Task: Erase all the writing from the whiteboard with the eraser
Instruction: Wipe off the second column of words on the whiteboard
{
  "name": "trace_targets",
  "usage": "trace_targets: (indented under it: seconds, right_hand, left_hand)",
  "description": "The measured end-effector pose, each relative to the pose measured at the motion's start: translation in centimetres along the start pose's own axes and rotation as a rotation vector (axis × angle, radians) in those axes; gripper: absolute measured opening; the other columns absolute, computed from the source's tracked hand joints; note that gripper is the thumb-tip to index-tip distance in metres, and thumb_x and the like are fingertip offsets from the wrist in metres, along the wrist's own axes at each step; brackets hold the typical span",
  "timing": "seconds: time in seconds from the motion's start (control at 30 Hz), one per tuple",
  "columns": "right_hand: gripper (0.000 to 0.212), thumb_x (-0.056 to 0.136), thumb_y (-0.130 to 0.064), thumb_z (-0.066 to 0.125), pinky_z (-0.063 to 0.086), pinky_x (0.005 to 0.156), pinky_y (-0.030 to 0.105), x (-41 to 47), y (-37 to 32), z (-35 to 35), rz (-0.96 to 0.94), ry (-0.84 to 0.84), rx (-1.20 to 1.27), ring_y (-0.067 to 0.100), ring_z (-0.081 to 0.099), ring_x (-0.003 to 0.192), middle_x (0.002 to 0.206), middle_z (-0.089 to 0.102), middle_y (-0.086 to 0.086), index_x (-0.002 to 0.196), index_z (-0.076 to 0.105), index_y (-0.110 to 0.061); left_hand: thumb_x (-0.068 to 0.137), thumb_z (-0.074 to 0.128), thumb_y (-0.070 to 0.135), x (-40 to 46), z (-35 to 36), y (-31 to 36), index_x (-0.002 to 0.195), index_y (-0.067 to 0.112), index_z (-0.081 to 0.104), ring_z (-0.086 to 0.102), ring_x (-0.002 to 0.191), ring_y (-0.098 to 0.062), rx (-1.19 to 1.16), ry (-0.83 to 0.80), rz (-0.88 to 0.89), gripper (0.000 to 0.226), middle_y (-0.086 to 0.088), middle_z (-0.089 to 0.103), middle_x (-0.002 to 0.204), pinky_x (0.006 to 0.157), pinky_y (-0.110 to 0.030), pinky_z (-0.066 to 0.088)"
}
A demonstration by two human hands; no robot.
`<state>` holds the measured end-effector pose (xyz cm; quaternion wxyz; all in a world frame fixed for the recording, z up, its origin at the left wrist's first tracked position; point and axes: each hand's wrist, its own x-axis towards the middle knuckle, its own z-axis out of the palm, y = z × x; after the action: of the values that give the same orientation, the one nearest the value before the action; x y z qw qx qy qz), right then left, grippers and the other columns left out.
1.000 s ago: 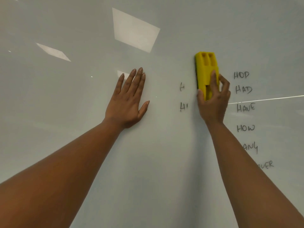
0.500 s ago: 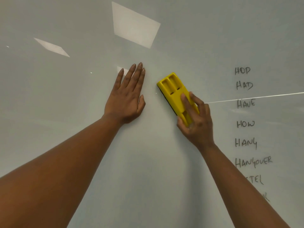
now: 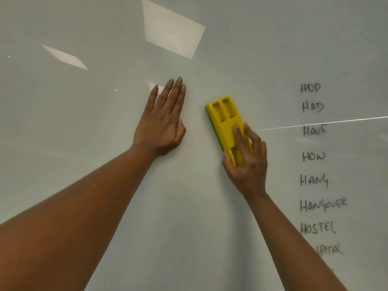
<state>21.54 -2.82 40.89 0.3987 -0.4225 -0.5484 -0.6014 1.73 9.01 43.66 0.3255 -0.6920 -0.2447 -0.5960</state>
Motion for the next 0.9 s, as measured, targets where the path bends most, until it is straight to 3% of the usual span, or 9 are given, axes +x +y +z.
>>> trace_targets:
  seconds: [0.17, 0.37, 0.43, 0.53, 0.7, 0.9]
  right_hand:
    - [0.057, 0.079, -0.026, 0.056, 0.041, 0.082, 0.033, -3.1, 2.9, -2.1, -0.07, -0.049, -0.022, 0.025, 0.048, 0.098, 0.137, 0.038, 0.006, 0.134, 0.042, -0.016]
    - [0.063, 0.08, -0.026, 0.057, 0.037, 0.081, 0.03, -0.5, 3.2, -1.6, 0.475, 0.114, -0.044, 0.031, 0.046, 0.104, 0.137, 0.044, 0.013, 0.14, 0.041, -0.016]
    - [0.062, 0.08, -0.029, 0.056, 0.04, 0.083, 0.034, 0.5, 1.1, -0.6, 0.525, 0.15, -0.021, 0.033, 0.047, 0.104, 0.136, 0.045, 0.015, 0.139, 0.042, -0.016]
    - [0.061, 0.08, -0.032, 0.052, 0.036, 0.088, 0.034, -0.2, -2.9, 0.8, 0.363, 0.09, -0.023, 0.029, 0.044, 0.104, 0.135, 0.047, 0.017, 0.138, 0.044, -0.013]
    - [0.057, 0.081, -0.028, 0.054, 0.037, 0.075, 0.033, -5.1, -8.2, 1.7, 0.152, -0.044, 0.014, 0.03, 0.049, 0.077, 0.139, 0.044, 0.012, 0.136, 0.041, -0.016]
    - [0.06, 0.075, -0.027, 0.057, 0.041, 0.063, 0.031, -8.0, -4.6, -1.0, -0.076, -0.126, -0.049, 0.022, 0.045, 0.073, 0.139, 0.04, 0.002, 0.132, 0.044, -0.022]
  left_hand:
    - [0.084, 0.023, 0.024, 0.0, -0.2, 0.0, 0.148, 0.001, 0.016, 0.011, 0.145, -0.026, -0.026, -0.006, 0.002, 0.069, -0.014, 0.015, 0.156, 0.118, -0.04, 0.002]
    - [0.082, 0.022, 0.025, 0.2, -0.6, 0.0, 0.147, 0.001, 0.02, 0.016, 0.144, -0.026, -0.115, -0.006, 0.0, 0.069, -0.014, 0.02, 0.155, 0.117, -0.038, 0.003]
    - [0.082, 0.02, 0.025, 0.2, -0.8, 0.0, 0.147, 0.001, 0.021, 0.016, 0.144, -0.025, -0.13, -0.013, -0.007, 0.069, -0.013, 0.02, 0.155, 0.117, -0.039, 0.005]
    - [0.082, 0.018, 0.027, 0.3, -1.3, -0.1, 0.147, 0.002, 0.023, 0.017, 0.144, -0.024, -0.134, -0.04, -0.013, 0.07, -0.012, 0.02, 0.155, 0.117, -0.038, 0.006]
    - [0.08, 0.013, 0.034, 0.4, -2.1, -0.9, 0.148, 0.005, 0.021, 0.016, 0.144, -0.023, -0.101, -0.106, 0.011, 0.074, -0.011, 0.017, 0.156, 0.115, -0.034, 0.005]
    - [0.082, 0.015, 0.031, 0.4, -2.2, -0.5, 0.146, 0.003, 0.027, 0.022, 0.142, -0.026, -0.095, -0.109, -0.01, 0.071, -0.013, 0.022, 0.154, 0.115, -0.038, 0.011]
